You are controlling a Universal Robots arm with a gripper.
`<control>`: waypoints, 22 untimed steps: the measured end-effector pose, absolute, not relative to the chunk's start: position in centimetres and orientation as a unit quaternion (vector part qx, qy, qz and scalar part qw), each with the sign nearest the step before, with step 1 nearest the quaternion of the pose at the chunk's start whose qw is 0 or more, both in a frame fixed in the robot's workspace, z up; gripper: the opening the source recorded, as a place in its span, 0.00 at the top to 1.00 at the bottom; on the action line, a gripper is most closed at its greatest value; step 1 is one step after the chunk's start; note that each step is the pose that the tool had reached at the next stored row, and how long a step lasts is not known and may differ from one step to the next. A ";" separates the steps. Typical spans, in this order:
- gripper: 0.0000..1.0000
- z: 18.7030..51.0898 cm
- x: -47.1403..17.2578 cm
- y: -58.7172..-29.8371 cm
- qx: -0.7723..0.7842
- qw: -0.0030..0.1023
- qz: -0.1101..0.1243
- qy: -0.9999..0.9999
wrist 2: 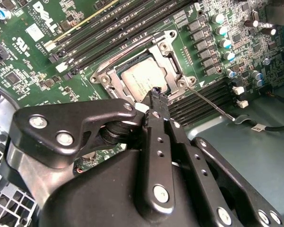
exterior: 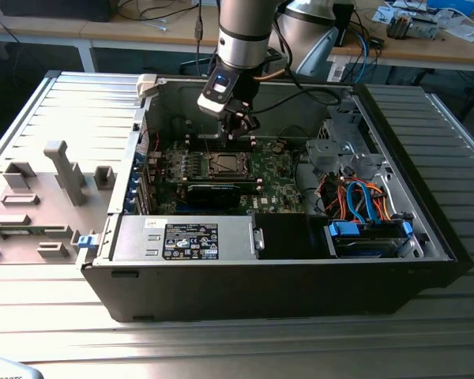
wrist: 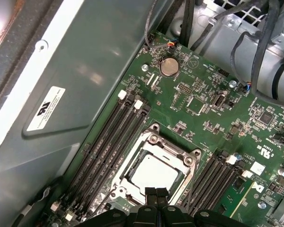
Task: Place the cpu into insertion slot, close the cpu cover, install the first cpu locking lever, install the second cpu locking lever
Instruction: 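Install the first cpu locking lever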
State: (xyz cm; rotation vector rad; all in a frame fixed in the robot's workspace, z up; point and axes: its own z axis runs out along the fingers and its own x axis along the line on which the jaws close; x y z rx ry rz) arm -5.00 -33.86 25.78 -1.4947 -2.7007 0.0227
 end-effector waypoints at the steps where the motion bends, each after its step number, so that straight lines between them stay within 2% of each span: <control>1: 0.89 25.8 -5.0 -33.9 -0.483 0.027 0.007 -0.875; 22: 0.89 25.8 -5.0 -33.9 -0.459 0.027 0.008 -0.888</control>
